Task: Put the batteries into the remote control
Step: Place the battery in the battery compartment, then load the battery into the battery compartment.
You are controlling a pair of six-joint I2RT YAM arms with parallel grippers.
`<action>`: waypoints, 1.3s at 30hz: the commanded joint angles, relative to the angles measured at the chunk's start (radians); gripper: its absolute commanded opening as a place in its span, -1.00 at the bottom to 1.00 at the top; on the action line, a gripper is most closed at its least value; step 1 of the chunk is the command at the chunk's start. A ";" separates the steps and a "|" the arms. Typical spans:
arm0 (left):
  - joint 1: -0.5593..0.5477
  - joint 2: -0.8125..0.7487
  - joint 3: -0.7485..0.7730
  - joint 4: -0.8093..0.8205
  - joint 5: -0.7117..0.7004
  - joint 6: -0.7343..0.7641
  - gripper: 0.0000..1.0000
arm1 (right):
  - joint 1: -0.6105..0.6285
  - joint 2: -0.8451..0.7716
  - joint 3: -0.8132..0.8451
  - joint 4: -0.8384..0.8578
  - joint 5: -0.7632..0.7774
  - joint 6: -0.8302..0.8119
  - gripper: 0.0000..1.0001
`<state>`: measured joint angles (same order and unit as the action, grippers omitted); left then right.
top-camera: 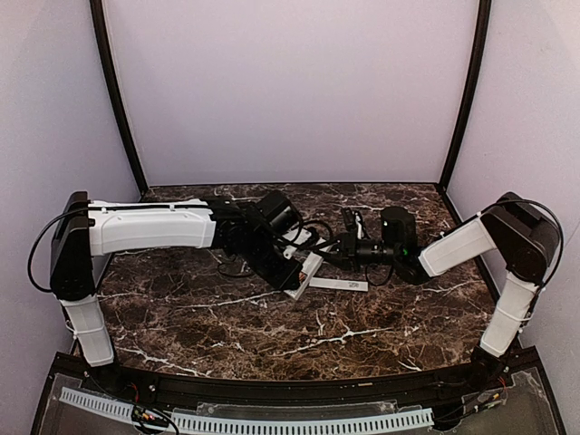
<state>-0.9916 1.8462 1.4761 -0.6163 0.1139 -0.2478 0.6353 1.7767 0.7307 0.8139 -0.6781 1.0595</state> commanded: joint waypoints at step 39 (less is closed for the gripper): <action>0.003 -0.370 -0.275 0.318 -0.022 0.297 0.14 | -0.006 0.067 -0.028 0.252 -0.173 0.192 -1.00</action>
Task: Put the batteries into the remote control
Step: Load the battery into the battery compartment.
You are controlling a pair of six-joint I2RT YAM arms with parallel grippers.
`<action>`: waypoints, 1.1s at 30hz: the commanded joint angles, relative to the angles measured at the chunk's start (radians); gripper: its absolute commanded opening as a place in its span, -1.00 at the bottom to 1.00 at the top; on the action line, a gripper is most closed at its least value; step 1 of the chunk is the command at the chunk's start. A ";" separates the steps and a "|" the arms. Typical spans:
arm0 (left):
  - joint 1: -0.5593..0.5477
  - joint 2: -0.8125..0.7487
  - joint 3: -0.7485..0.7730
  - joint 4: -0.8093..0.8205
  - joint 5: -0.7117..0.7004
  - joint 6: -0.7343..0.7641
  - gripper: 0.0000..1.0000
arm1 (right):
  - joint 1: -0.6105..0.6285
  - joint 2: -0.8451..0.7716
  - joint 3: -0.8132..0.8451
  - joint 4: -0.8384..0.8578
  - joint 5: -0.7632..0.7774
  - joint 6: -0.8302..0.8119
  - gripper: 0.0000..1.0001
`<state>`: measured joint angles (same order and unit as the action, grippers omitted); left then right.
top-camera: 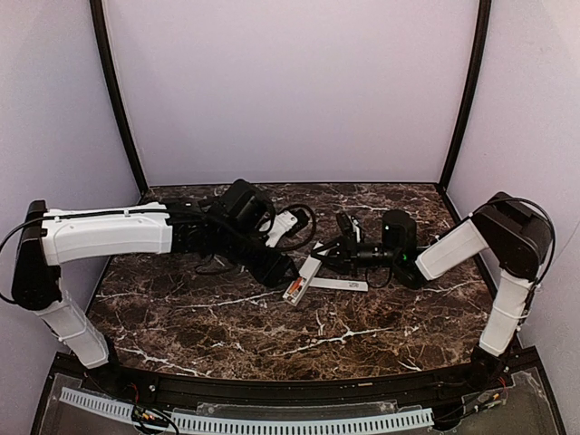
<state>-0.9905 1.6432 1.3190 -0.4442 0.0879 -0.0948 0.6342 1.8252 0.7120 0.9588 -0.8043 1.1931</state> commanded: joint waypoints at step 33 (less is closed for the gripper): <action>-0.056 -0.237 -0.262 0.187 0.354 0.723 -0.41 | 0.025 0.061 0.037 0.138 -0.175 0.228 -1.00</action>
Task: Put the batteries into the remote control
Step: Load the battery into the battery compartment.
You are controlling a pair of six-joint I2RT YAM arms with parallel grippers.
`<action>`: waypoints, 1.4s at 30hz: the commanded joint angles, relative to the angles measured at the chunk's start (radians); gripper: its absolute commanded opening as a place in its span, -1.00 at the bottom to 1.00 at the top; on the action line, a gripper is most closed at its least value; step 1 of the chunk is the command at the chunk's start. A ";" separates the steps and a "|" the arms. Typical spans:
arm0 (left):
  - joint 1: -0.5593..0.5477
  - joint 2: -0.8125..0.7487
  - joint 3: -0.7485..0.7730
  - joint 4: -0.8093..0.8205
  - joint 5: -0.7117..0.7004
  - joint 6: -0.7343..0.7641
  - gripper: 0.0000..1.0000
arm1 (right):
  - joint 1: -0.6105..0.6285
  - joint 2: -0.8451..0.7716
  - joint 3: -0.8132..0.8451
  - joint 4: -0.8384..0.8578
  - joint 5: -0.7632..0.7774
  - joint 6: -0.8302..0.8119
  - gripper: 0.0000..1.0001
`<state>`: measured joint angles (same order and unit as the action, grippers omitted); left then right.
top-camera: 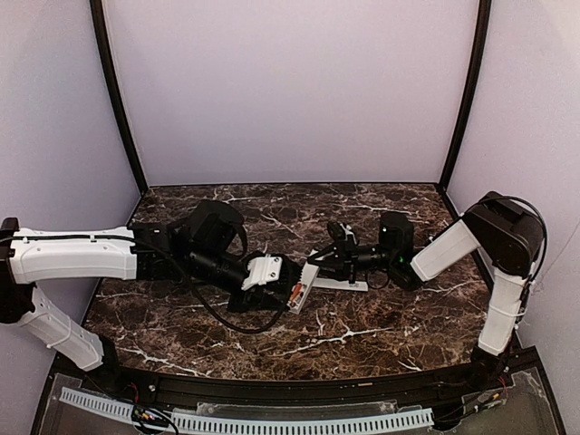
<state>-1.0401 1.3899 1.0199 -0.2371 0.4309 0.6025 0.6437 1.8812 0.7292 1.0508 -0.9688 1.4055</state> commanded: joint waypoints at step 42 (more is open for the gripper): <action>-0.012 0.102 0.052 -0.029 -0.074 0.072 -0.77 | 0.050 0.016 0.033 0.120 -0.025 0.059 -1.00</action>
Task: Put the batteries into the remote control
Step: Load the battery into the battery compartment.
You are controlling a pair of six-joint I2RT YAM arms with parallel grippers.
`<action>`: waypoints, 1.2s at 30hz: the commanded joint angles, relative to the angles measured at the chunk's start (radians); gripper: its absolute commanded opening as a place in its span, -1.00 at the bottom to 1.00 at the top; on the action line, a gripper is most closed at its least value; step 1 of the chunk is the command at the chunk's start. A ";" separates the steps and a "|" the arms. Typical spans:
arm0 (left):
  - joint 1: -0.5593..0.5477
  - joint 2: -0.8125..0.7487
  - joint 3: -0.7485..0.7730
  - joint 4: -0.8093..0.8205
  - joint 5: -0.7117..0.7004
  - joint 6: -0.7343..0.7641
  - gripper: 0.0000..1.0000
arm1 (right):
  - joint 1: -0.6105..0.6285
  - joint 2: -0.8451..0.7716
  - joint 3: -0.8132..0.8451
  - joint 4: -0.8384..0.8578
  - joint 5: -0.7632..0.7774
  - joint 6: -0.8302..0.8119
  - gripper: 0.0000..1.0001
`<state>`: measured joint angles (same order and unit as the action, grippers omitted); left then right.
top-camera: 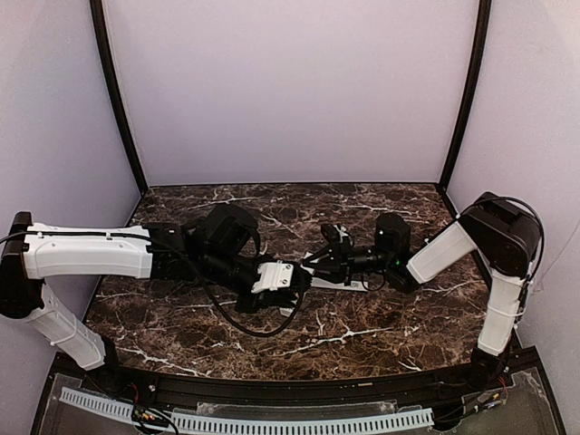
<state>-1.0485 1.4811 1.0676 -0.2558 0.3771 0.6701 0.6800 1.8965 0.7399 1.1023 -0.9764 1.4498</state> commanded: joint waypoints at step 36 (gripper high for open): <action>0.002 0.059 -0.024 0.008 -0.083 0.018 -0.86 | 0.039 -0.016 0.067 0.127 -0.064 0.029 -1.00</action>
<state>-1.0550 1.5127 1.0668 -0.1883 0.3492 0.6746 0.7002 1.8965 0.7738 1.1187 -0.9802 1.4349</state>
